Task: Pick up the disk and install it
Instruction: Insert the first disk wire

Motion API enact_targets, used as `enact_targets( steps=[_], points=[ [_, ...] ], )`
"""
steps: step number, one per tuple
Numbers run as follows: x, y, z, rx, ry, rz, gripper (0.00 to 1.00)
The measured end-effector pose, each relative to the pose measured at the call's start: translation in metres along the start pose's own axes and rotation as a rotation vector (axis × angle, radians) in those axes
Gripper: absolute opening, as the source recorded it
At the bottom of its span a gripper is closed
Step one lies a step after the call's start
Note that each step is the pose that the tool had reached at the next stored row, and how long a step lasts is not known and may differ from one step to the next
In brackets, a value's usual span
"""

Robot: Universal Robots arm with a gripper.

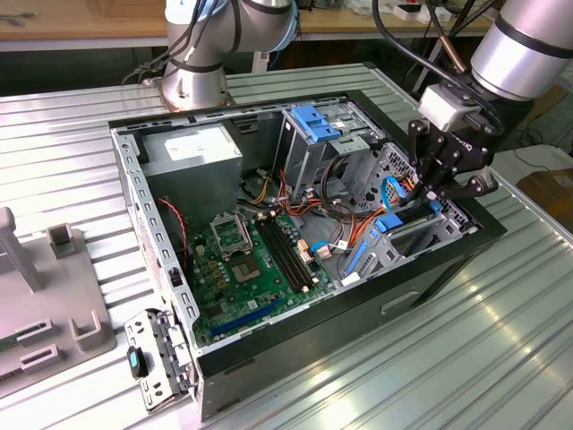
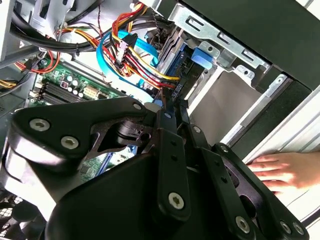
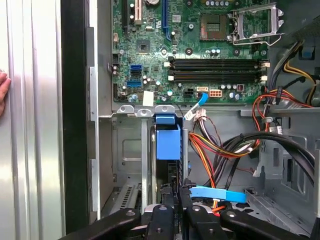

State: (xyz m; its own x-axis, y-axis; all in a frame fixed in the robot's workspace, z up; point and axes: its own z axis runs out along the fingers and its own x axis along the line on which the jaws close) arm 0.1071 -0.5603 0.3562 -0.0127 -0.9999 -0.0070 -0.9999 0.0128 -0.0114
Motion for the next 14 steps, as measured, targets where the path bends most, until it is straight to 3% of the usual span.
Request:
enact_targets(
  steps=[9,11,14],
  points=[
    [-0.0006,-0.0021,0.0024,-0.0001,-0.0014,0.003,0.16],
    [-0.0006,-0.0021,0.0026,0.0001,-0.0011,0.028,0.16],
    [-0.0026,-0.0019,0.0028,0.0002,-0.0013,0.028,0.16]
  ],
)
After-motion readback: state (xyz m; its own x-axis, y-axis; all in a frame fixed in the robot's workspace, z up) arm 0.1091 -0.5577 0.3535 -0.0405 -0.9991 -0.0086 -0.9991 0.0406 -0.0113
